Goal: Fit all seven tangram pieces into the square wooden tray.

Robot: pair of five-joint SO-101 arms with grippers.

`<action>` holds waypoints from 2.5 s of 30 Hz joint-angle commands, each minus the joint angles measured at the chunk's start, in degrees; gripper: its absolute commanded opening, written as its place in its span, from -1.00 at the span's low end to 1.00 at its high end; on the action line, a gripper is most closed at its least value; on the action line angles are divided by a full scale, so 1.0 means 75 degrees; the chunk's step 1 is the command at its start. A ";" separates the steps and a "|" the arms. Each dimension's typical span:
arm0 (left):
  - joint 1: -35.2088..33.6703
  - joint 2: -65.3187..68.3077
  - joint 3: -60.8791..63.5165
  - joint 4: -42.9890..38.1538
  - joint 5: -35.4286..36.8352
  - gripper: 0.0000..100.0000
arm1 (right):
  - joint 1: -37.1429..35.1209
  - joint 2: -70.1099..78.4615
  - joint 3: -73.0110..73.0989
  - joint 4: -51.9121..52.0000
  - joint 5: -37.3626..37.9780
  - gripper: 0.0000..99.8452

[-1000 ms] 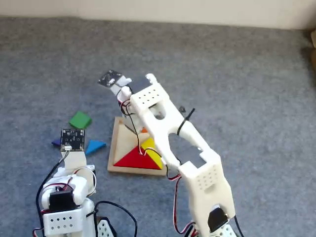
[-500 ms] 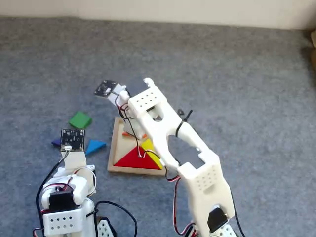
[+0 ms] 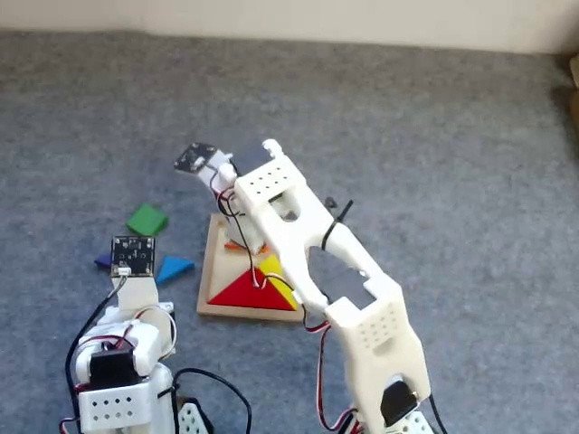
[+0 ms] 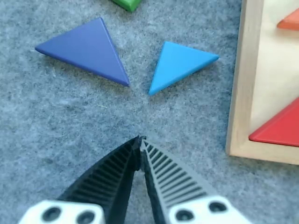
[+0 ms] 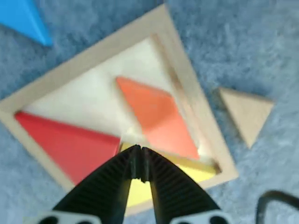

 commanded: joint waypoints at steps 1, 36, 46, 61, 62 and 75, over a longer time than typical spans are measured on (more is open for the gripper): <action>-0.0088 -0.0252 0.0147 0.0035 0.0082 -0.97 | 0.0006 -0.0111 -0.0064 -0.0873 -0.0328 -0.99; -0.0088 -0.0252 0.0147 0.0035 0.0082 -0.97 | 0.1705 -0.0100 0.1330 -0.1518 -0.0305 -0.99; -0.0088 -0.0252 0.0147 0.0035 0.0082 -0.97 | 0.1799 -0.0733 0.1377 -0.1178 -0.0340 -0.99; -0.0088 -0.0252 0.0147 0.0035 0.0082 -0.97 | 0.1963 -0.0967 0.1377 -0.1037 -0.0363 -0.99; -0.0088 -0.0252 0.0147 0.0035 0.0082 -0.97 | 0.1963 -0.0967 0.1377 -0.1037 -0.0363 -0.99; -0.0088 -0.0252 0.0147 0.0035 0.0082 -0.97 | 0.1975 -0.1260 0.1448 -0.1037 -0.0680 -0.99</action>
